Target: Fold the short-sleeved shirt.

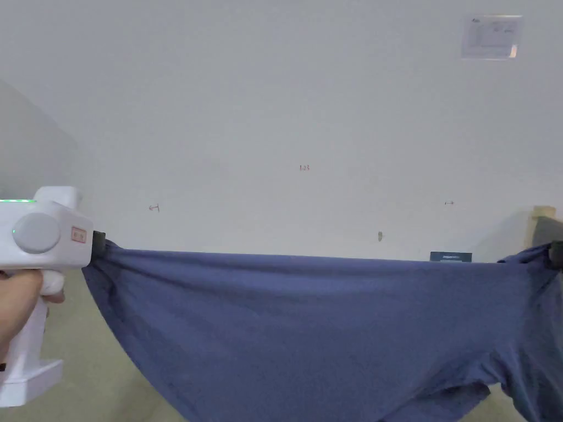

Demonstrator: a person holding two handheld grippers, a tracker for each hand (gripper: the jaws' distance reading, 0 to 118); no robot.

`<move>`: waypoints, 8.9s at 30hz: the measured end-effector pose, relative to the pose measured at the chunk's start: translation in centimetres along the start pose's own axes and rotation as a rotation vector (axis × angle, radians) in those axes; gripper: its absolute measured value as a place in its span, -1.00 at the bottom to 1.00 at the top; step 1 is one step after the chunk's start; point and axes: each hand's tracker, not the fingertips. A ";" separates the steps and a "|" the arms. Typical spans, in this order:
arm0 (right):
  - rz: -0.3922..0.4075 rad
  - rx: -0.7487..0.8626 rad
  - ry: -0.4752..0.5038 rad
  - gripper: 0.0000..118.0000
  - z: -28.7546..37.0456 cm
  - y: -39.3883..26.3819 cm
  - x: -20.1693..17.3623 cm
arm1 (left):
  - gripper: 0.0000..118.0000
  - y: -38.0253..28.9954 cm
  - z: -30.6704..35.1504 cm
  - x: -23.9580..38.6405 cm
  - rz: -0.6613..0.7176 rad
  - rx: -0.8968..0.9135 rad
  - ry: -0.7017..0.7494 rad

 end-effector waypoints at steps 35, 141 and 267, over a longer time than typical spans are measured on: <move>0.062 -0.129 -0.107 -1.00 -24.4 -4.6 -5.1 | -0.96 -1.7 -22.7 6.2 -0.087 -0.088 0.130; 0.385 -0.758 0.202 0.78 -35.1 -30.7 -16.1 | -0.94 -34.6 -10.4 -4.3 0.022 -0.600 -0.138; 0.049 -0.373 0.096 -1.00 3.8 -34.4 -0.8 | -0.95 -33.9 -1.3 0.2 -0.085 -0.398 -0.090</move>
